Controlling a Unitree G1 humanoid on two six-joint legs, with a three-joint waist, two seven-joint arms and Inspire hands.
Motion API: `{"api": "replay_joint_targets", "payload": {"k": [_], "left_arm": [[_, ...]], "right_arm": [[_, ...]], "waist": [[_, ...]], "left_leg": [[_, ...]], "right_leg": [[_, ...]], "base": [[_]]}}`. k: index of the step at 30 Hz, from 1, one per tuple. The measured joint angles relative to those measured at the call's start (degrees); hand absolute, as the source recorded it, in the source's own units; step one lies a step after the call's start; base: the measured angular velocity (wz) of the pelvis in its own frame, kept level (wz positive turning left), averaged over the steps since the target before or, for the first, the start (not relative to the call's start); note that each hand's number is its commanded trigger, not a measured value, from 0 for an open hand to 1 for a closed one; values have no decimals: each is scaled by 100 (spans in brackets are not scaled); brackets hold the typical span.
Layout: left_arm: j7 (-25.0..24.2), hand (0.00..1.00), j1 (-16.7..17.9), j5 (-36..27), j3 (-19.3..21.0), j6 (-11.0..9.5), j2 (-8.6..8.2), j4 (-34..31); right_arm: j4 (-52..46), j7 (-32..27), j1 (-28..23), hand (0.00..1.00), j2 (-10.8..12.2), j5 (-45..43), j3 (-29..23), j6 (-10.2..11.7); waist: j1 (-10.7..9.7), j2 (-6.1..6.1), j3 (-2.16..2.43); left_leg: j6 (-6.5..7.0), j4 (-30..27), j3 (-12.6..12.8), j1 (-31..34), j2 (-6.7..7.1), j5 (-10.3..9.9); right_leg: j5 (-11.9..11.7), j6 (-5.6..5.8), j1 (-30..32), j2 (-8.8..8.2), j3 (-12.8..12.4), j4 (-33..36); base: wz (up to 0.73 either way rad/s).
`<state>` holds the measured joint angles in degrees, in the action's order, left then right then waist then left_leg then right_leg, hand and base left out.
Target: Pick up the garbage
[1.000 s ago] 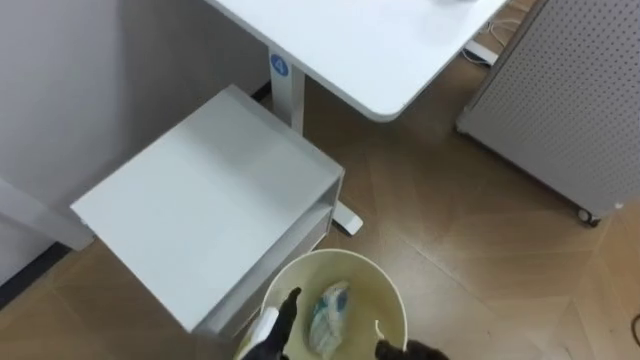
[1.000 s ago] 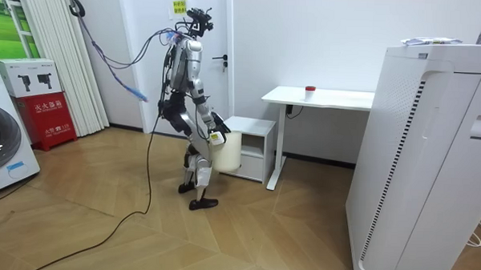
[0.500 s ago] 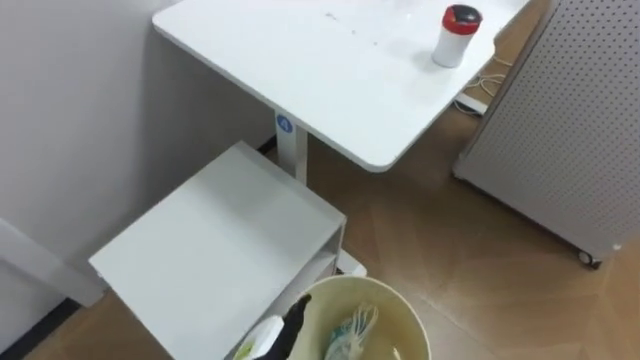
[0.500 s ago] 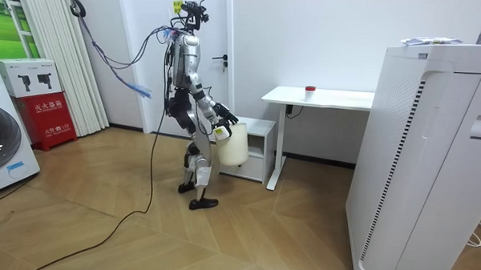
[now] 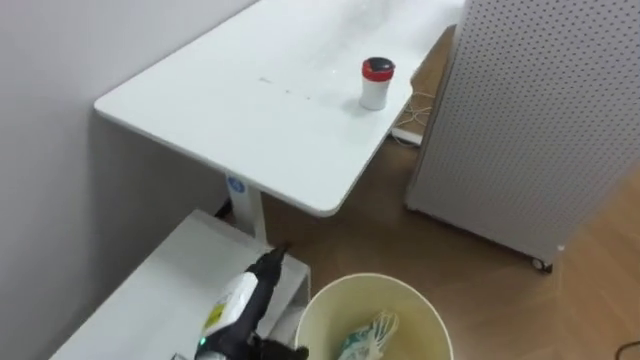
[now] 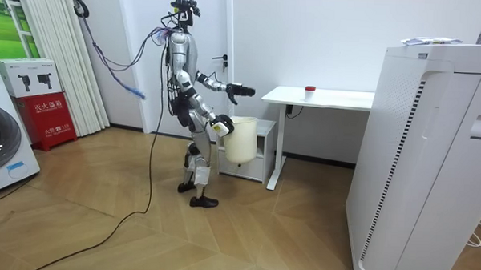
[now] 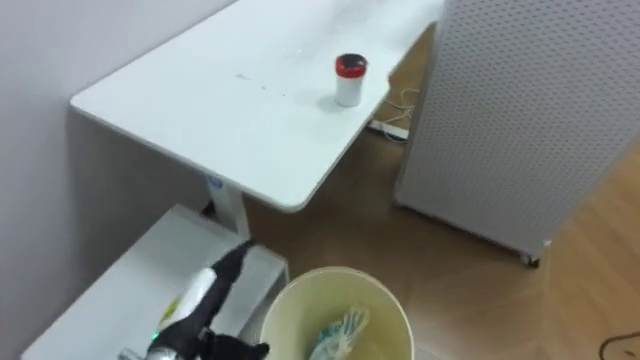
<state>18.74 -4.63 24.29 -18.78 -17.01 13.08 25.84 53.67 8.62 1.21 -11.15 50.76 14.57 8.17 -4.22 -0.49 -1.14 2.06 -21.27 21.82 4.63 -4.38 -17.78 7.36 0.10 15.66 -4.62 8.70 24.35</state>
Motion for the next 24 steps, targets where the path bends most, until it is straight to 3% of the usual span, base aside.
{"api": "replay_joint_targets", "payload": {"k": [2,5,9,13,15,17,18,20,22,24], "left_arm": [[212,0,61,-2,234,-139,-52,-231],[330,0,310,-7,319,-182,-41,-744],[372,0,382,-5,366,-316,-39,-905],[434,0,550,-13,738,-330,-54,-1161],[526,0,571,-17,857,-330,-10,-1401],[620,0,603,-111,954,-339,11,-1653],[641,0,617,-140,977,-340,6,-1693],[718,0,731,-251,1050,-350,-1,-1796],[732,0,747,-376,1062,-350,-12,-1798],[759,0,751,-474,1065,-351,-11,-1800]], "right_arm": [[0,-32,-71,100,-12,-151,-91,10],[-17,-32,-261,100,-25,-307,-175,73],[-102,-31,-395,100,-59,-607,-233,79],[-423,25,-605,100,-60,-1100,-307,79],[-503,43,-600,100,-62,-1280,-307,79],[-514,110,-599,100,-76,-1394,-286,77],[-514,133,-600,100,-79,-1440,-287,76],[-631,156,-630,100,-97,-1481,-287,57],[-735,156,-691,100,-133,-1479,-287,57],[-736,156,-691,100,-141,-1480,-287,57]], "waist": [[2,16,26],[-20,-3,77],[5,-13,82],[19,-23,85],[109,-24,84],[248,-19,84],[294,-12,86],[430,57,96],[427,88,92],[433,107,100]], "left_leg": [[-35,150,98,-235,-7,25],[-97,322,120,-469,-23,60],[-149,388,151,-627,-49,64],[-228,404,169,-737,-144,18],[-252,405,77,-798,-111,4],[-251,402,-610,-921,-26,4],[-251,402,-822,-957,8,5],[-249,406,-1625,-1039,131,3],[-249,405,-1920,-1086,191,3],[-249,490,-1938,-1144,203,4]], "right_leg": [[-24,-14,-138,35,22,-102],[-32,-30,-324,88,90,-227],[-36,-41,-416,165,98,-295],[-91,-132,-487,322,108,-471],[-114,-168,-458,426,-78,-471],[-136,-204,-465,580,-420,-488],[-137,-210,-462,615,-518,-483],[-173,-242,-456,772,-890,-485],[-203,-237,-452,836,-1057,-468],[-248,-226,-441,898,-1188,-469]], "base": [[-24],[-14],[-14],[-30],[-64],[-84],[-99],[-94],[-57],[-38]]}}
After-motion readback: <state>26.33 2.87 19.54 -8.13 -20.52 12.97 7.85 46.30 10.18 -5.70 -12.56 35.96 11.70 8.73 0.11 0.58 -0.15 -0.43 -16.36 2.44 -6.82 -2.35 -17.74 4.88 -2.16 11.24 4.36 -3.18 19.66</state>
